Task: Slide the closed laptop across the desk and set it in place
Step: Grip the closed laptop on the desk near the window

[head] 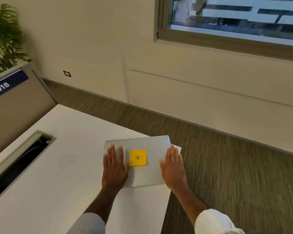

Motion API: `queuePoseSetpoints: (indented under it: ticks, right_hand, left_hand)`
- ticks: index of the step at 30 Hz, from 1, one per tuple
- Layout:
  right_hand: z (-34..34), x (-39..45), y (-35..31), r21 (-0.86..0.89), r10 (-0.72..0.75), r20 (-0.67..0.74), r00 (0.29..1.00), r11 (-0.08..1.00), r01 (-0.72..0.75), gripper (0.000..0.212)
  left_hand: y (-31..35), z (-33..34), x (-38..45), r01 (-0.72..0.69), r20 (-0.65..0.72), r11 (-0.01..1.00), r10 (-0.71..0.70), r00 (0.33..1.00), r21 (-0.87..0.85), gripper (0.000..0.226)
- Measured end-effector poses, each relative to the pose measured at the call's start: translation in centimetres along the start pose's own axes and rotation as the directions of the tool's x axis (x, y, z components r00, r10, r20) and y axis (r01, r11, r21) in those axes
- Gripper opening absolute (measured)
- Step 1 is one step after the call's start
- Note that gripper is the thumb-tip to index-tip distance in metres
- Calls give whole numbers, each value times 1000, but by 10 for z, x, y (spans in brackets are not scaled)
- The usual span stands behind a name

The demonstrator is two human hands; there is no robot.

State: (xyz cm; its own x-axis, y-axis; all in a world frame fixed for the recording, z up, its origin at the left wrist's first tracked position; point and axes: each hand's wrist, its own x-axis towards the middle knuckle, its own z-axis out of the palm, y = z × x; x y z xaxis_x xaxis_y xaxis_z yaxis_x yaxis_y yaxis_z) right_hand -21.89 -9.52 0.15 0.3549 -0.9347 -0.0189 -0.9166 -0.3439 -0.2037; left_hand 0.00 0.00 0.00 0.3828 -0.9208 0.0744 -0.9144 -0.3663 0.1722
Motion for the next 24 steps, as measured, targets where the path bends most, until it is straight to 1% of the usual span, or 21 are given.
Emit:
queuePoseSetpoints:
  ticks: [2, 8, 12, 16, 20, 22, 24]
  right_hand:
    - [-3, 2, 2, 35, 35, 42, 998, 999, -36, 73]
    - [-4, 4, 8, -33, 54, 86, 995, 998, -52, 69]
    - [0, 1, 12, -39, 44, 93, 995, 998, -41, 70]
    - [5, 3, 12, -21, 28, 61, 998, 999, -26, 74]
    - [10, 6, 13, -9, 24, 48, 999, 1000, -24, 73]
    - [9, 6, 11, 14, 38, 48, 998, 999, -39, 72]
    - [7, 7, 9, 28, 51, 51, 997, 998, -53, 72]
  left_hand:
    - [-5, -5, 2, 48, 32, 999, -48, 998, -20, 65]
    - [-14, -5, 5, 119, 24, 991, -121, 992, 55, 64]
    - [-16, -11, 2, 189, 54, 976, -196, 979, 111, 65]
    - [-17, -11, -5, 228, 95, 962, -243, 965, 152, 67]
    - [-17, -11, -5, 215, 120, 969, -229, 966, 123, 65]
    - [-15, -12, -4, 238, 125, 964, -251, 960, 116, 62]
    - [-12, -12, -4, 272, 141, 957, -284, 948, 101, 66]
